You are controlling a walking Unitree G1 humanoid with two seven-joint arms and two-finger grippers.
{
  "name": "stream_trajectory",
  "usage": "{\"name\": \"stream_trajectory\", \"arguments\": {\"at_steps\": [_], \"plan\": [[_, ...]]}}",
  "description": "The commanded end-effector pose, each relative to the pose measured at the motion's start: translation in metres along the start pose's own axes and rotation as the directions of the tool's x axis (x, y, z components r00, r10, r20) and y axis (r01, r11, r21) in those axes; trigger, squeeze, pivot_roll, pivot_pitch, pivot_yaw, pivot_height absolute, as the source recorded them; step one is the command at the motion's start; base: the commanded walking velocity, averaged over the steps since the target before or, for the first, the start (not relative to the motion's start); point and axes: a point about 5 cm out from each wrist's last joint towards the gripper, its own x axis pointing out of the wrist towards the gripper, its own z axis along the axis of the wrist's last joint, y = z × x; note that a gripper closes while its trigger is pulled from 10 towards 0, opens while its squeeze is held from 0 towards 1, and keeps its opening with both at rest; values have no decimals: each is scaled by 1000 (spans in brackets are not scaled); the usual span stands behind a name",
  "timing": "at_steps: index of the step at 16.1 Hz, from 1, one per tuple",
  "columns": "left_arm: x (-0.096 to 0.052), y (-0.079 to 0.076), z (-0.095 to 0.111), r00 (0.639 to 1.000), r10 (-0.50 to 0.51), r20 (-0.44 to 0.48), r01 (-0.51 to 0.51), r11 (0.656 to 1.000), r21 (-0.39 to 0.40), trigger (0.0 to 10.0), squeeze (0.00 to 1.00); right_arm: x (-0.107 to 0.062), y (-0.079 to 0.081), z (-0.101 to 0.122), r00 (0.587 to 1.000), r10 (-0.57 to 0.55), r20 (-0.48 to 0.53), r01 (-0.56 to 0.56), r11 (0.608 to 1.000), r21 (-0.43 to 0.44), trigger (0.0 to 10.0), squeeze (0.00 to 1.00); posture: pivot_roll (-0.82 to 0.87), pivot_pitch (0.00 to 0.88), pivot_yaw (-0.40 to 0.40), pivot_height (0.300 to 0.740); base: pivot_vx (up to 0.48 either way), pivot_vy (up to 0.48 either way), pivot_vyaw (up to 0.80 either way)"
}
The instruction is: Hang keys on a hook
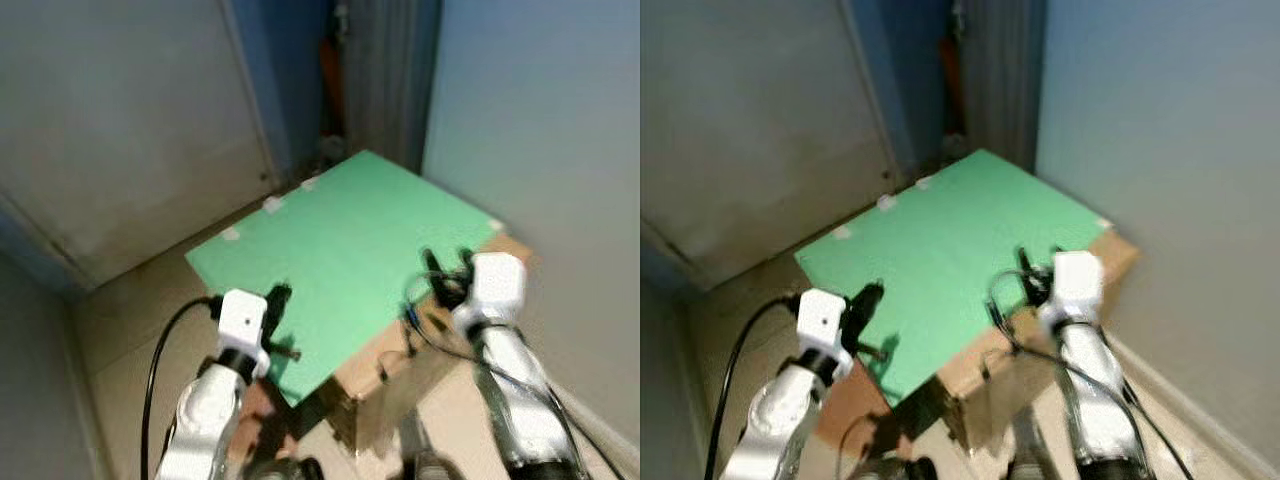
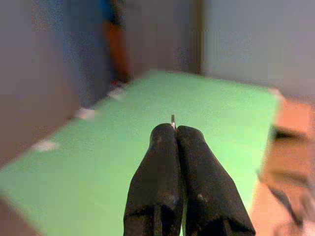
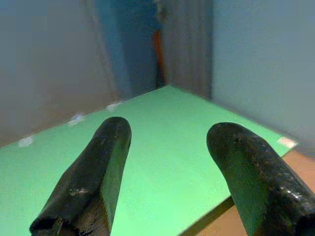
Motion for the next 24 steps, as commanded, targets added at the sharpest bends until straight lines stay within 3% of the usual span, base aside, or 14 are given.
{"name": "stream_trajectory", "arguments": {"at_steps": [1, 3, 6, 11, 13, 15, 18, 20, 23, 24], "plan": [[-11, 9, 1, 997, 82, 8, -82, 997, -8, 0, 0, 0, 13, 5, 996, 81, 29, -82, 996, 17, 10000, 0, -140, 0, 137, 740, 0, 0, 0], [-4, 22, 7, 996, 90, 18, -90, 996, 28, 0, 0, -8, 18, -1, 992, 125, 18, -125, 992, 27, 10000, 0, -134, 0, 130, 740, 0, 0, 0], [2, 18, 10, 998, 60, 13, -61, 997, 43, 0, 0, -6, 23, -3, 990, 137, 21, -138, 990, 23, 10000, 0, -143, 0, 140, 740, 0, 0, 0], [13, 11, 10, 1000, 16, 6, -16, 1000, 6, 0, 0, -6, 24, -12, 991, 134, -23, -134, 991, -4, 10000, 0, -147, 0, 139, 740, 0, 0, 0], [18, 12, 9, 1000, 14, 5, -14, 999, -46, 0, 0, -6, 24, -14, 991, 130, -35, -131, 991, -23, 10000, 0, -146, 0, 132, 740, 0, 0, 0], [19, 17, 10, 998, 51, 29, -49, 997, -66, 0, 0, -8, 23, -5, 991, 128, 48, -128, 992, 13, 10000, 0, -151, 0, 132, 740, 0, 0, 0], [14, 29, 15, 990, 110, 86, -107, 993, -48, 0, 0, -7, 7, -3, 995, 25, 96, -31, 998, 61, 10000, 0, -150, 0, 131, 740, 0, 0, 0], [17, 22, 18, 996, 0, 85, 6, 997, -75, 0, 0, -7, 11, -6, 992, 77, 96, -84, 994, 71, 10000, 0, -146, 0, 134, 740, 0, 0, 0], [22, 23, 21, 995, 3, 95, 3, 998, -63, 0, 0, -4, 13, -8, 992, 87, 92, -93, 993, 66, 10000, 0, -140, 0, 137, 740, 0, 0, 0], [25, 22, 15, 998, -17, 57, 20, 998, -61, 0, 0, -3, 14, -9, 992, 94, 85, -98, 994, 50, 10000, 0, -141, 0, 139, 740, 0, 0, 0]]}}
